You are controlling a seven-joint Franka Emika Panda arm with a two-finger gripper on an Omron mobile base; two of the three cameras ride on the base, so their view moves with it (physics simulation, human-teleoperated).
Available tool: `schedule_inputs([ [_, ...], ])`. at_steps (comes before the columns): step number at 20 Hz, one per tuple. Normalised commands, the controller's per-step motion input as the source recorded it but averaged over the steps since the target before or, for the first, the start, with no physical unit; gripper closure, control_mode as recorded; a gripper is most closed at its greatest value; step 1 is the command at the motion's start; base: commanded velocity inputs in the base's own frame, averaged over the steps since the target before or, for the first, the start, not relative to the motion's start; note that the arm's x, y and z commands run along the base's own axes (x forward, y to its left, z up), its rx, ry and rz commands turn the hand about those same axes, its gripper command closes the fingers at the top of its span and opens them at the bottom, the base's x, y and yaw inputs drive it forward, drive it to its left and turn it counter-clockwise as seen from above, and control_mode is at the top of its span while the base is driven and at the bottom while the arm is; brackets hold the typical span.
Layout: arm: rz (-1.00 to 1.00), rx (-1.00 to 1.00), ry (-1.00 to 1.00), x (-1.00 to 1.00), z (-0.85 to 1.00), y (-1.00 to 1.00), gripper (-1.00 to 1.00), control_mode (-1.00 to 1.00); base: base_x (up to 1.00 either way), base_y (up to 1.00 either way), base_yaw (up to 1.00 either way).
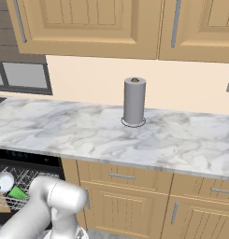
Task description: Pick up the cup and bowl from the counter, place them in the dishwasher, and close the dishwasher door.
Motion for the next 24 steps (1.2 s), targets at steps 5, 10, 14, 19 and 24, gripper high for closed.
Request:
schedule_inputs([
  [5,-0.04,0.0,0.0,0.3,-0.13,-0.3,1.0,-1.0,0.0,0.0,0.0],
  [10,-0.01,0.0,0.0,0.29,-0.31,-0.25,1.0,-1.0,0.0,0.0,0.0],
  [14,0.0,0.0,0.01,0.28,-0.48,-0.19,1.0,-1.0,0.0,0.0,0.0],
  [19,0.0,0.0,0.04,0.38,-0.55,-0.15,1.0,-1.0,0.0,0.0,0.0],
  [24,0.0,0.0,0.05,0.38,-0.59,-0.03,1.0,-1.0,0.0,0.0,0.0],
])
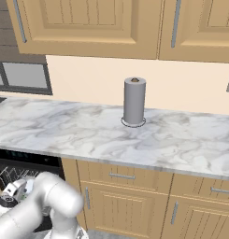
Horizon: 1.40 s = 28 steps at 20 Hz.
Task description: Pick up the cup and bowl from the counter, place them in the dishwasher, and close the dishwasher door.
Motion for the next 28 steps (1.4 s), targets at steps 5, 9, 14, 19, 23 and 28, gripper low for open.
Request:
schedule_inputs([
  [5,0.0,0.0,0.03,0.33,-0.51,0.0,1.0,-1.0,0.0,0.0,0.0],
  [9,0.0,0.0,0.03,0.41,-0.48,0.0,1.0,-1.0,0.0,0.0,0.0],
  [14,0.0,0.0,0.05,0.51,-0.52,0.0,1.0,-1.0,0.0,0.0,0.0],
  [19,0.0,0.0,0.05,0.59,-0.42,0.0,1.0,-1.0,0.0,0.0,0.0],
  [23,0.0,0.0,0.05,0.55,-0.47,0.0,1.0,-1.0,0.0,0.0,0.0],
  [28,0.0,0.0,0.06,0.59,-0.47,0.0,-1.0,-1.0,0.0,0.0,0.0],
])
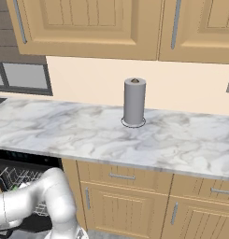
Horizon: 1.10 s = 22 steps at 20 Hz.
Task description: Pick up the cup and bowl from the counter, place them in the dishwasher, and close the dishwasher door.
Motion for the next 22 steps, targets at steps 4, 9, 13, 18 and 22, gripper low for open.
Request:
schedule_inputs([
  [4,0.0,0.0,0.03,0.53,-0.36,0.0,-1.0,-1.0,0.0,0.0,0.0],
  [9,0.0,-0.01,0.01,0.39,-0.11,0.0,-1.0,-1.0,0.0,0.0,0.0],
  [13,0.0,-0.05,0.0,0.05,0.0,0.02,-1.0,-1.0,0.0,0.0,0.0],
  [18,0.0,-0.07,0.0,-0.08,0.0,0.2,-1.0,-1.0,0.0,0.0,0.0],
  [22,0.0,-0.04,-0.01,-0.25,0.0,0.29,-1.0,-1.0,0.0,0.0,0.0],
])
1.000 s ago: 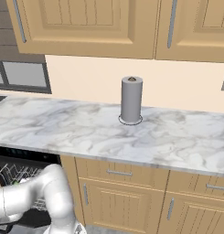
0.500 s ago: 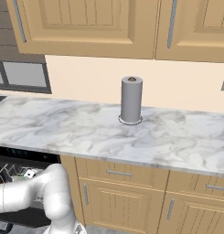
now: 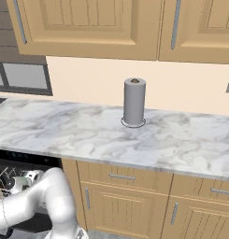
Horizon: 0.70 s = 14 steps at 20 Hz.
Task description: Pick up the cup and bowl from the counter, place them in the dishwasher, and close the dishwasher door.
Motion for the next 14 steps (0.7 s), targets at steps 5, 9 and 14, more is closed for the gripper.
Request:
schedule_inputs([
  [5,0.0,0.0,-0.01,-0.56,0.0,0.41,-1.0,-1.0,0.0,0.0,0.0],
  [9,0.0,0.0,0.0,-0.49,0.0,0.38,-1.0,-1.0,0.0,0.0,0.0],
  [14,0.0,0.0,0.0,-0.35,0.0,0.35,-1.0,-1.0,0.0,0.0,0.0],
])
